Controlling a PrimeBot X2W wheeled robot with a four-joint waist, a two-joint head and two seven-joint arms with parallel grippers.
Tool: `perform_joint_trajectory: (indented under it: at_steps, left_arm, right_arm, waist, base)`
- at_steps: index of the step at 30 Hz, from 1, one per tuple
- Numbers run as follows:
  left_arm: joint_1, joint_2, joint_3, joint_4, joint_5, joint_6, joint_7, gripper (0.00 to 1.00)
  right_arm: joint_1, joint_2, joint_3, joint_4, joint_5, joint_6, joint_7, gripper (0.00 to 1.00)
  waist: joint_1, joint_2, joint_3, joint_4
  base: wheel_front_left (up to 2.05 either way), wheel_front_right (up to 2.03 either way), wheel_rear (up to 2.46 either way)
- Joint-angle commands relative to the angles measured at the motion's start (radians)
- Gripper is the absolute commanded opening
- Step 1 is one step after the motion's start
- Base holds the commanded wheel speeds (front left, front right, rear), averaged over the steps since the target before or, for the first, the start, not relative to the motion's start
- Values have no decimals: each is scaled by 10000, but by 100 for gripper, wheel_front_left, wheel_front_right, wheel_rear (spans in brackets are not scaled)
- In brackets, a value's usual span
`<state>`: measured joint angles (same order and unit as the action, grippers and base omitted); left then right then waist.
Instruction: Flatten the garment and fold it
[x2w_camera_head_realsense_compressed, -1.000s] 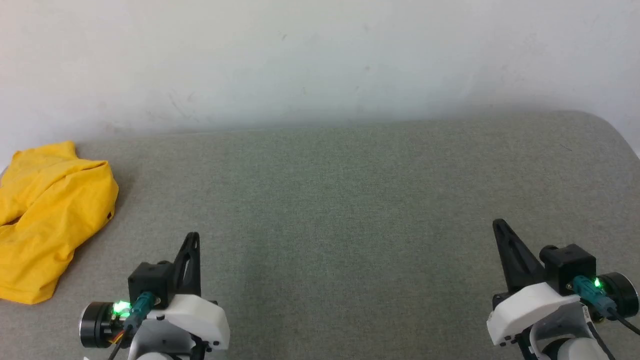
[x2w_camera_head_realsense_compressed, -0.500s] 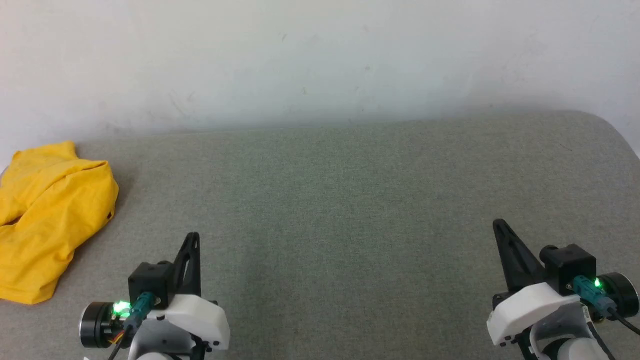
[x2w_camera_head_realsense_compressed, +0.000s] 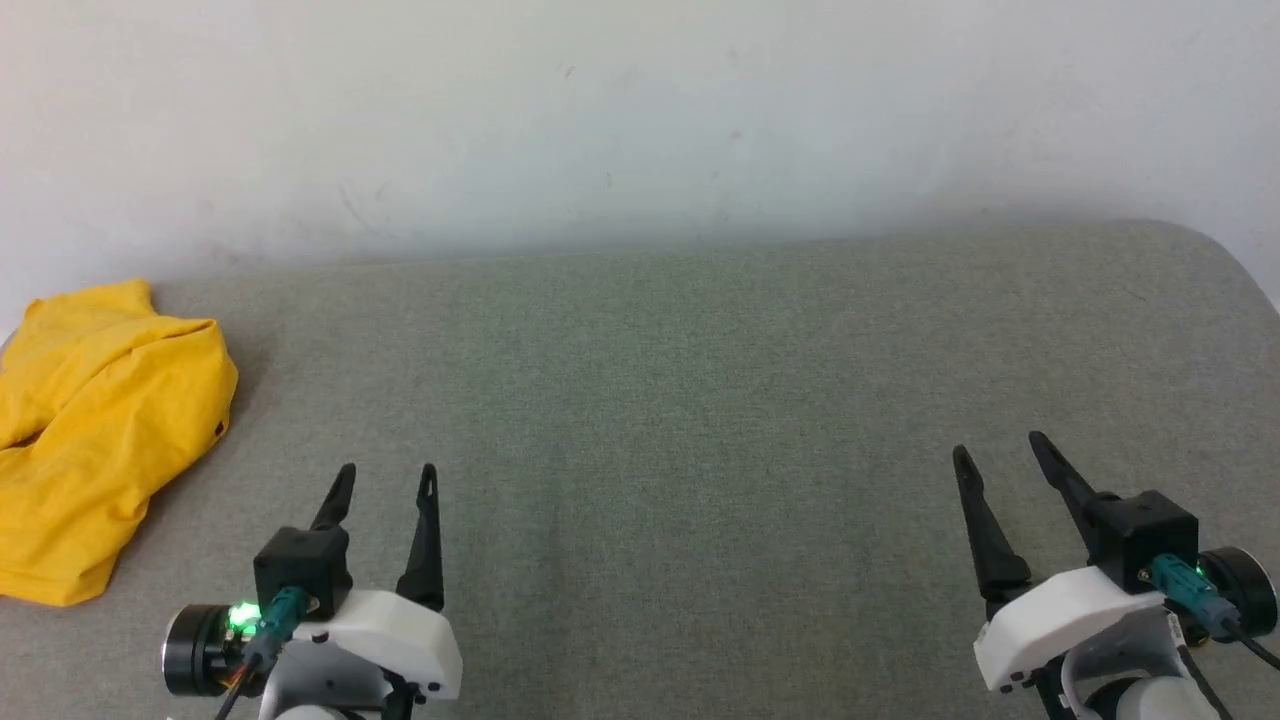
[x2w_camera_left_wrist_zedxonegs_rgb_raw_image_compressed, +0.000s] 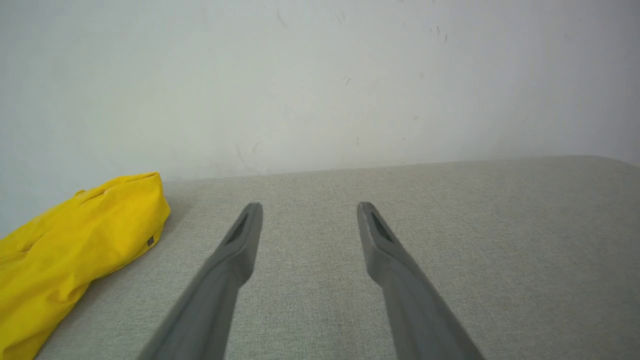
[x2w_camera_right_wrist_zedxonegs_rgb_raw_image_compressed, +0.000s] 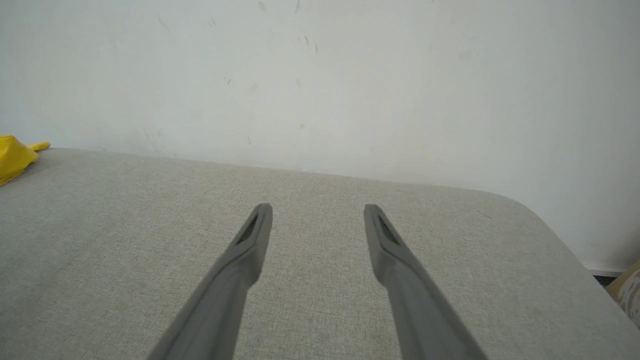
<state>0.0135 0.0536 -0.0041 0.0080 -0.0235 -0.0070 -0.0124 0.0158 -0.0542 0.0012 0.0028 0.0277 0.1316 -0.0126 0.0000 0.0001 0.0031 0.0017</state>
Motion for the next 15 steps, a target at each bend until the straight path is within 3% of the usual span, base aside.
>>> perform_joint_trajectory:
  at_steps: [1, 15]
  left_arm:
    - [-86, -3, -32, -15, -140, -4, -118, 100]
    - [-193, -7, 17, -296, -524, 8, -389, 100]
  right_arm:
    - [4, 4, -34, 25, 93, -1, -118, 100]
    - [-16, 8, -88, -22, 197, -2, -389, 100]
  waist:
    - [0, -1, 14, 22]
    - [0, -1, 98, 475]
  base:
    - [0, 0, 0]
    - [0, 0, 0]
